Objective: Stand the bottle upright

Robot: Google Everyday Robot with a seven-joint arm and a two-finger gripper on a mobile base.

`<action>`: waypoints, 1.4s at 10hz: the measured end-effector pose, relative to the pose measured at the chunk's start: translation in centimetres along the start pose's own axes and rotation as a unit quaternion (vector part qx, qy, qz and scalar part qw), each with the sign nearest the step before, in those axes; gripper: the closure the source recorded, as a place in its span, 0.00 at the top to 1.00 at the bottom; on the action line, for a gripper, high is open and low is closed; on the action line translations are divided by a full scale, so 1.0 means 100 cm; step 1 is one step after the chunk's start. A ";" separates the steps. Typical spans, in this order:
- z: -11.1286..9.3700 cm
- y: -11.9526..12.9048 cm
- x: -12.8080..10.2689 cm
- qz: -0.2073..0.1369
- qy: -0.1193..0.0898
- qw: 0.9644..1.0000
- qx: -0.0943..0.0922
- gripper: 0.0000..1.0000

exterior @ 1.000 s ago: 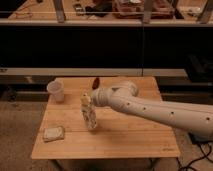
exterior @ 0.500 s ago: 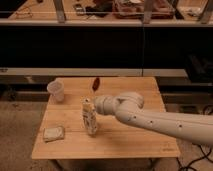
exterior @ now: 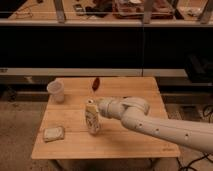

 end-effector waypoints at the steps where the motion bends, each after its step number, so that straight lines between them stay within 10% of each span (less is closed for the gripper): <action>1: 0.005 -0.001 0.000 -0.004 -0.003 1.000 0.002 0.36; 14: 0.062 0.031 0.057 -0.039 0.016 0.999 -0.023 0.36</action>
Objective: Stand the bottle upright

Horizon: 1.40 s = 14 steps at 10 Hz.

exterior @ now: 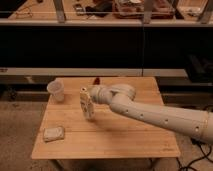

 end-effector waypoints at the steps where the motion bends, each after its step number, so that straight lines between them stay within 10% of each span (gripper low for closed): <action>1: 0.007 0.000 0.002 -0.001 0.001 1.000 0.000 0.36; 10: 0.052 0.010 0.017 -0.004 0.019 1.000 -0.001 0.38; 14: 0.056 0.001 0.017 -0.023 0.033 0.999 0.011 0.72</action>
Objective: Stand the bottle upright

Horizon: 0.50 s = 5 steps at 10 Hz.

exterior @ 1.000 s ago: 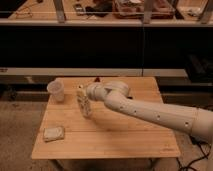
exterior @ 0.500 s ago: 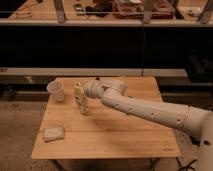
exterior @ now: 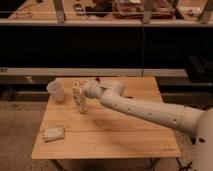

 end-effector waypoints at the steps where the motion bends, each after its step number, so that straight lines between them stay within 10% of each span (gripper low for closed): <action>1: -0.001 -0.001 0.000 -0.004 0.006 1.000 0.002 0.74; 5: -0.010 0.000 -0.010 -0.002 0.013 1.000 0.003 0.74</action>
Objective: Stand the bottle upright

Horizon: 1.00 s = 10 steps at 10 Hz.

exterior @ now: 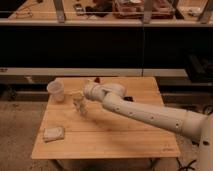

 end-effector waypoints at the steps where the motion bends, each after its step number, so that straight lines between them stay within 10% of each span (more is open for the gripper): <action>1: -0.004 0.001 -0.003 0.002 0.000 1.000 -0.001 0.74; 7: -0.041 0.013 -0.008 0.083 -0.028 0.996 -0.005 0.74; 10: -0.047 0.018 -0.028 0.186 -0.038 0.982 -0.006 0.74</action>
